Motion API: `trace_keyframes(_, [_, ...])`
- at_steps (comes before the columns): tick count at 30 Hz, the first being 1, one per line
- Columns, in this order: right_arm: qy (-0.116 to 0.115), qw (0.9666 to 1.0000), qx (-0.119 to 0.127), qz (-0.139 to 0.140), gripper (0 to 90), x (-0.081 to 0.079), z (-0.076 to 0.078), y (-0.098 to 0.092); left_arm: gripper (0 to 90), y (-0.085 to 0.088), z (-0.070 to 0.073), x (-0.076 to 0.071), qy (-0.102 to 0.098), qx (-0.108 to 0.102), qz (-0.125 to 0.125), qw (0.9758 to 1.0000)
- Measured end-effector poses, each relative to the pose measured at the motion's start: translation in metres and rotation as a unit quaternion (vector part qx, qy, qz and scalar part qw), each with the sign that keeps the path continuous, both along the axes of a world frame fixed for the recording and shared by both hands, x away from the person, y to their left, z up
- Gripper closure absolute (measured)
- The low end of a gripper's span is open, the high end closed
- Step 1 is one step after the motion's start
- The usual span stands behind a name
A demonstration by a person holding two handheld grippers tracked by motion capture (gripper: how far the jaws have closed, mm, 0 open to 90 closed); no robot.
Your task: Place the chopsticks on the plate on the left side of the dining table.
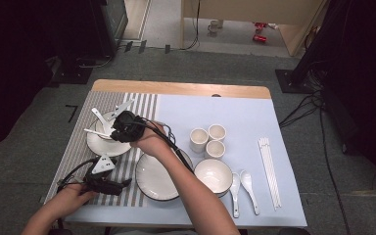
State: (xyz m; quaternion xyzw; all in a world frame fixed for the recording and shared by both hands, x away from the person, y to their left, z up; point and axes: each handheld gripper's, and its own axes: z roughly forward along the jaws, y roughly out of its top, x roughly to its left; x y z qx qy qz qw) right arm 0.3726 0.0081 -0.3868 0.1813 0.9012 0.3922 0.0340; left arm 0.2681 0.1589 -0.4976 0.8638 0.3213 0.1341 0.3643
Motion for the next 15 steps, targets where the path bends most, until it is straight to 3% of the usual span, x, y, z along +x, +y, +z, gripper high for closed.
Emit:
trace_keyframes(4, [0.0,1.0,0.008,0.002,85.1,0.0,-0.003,0.005,9.6,0.0,0.0,0.0,0.0,0.0,0.0,1.0])
trace_keyframes(15, [0.0,0.9999,-0.003,0.01,85.0,0.003,-0.019,0.016,9.6,0.0,0.0,0.0,0.0,0.001,-0.001,1.0])
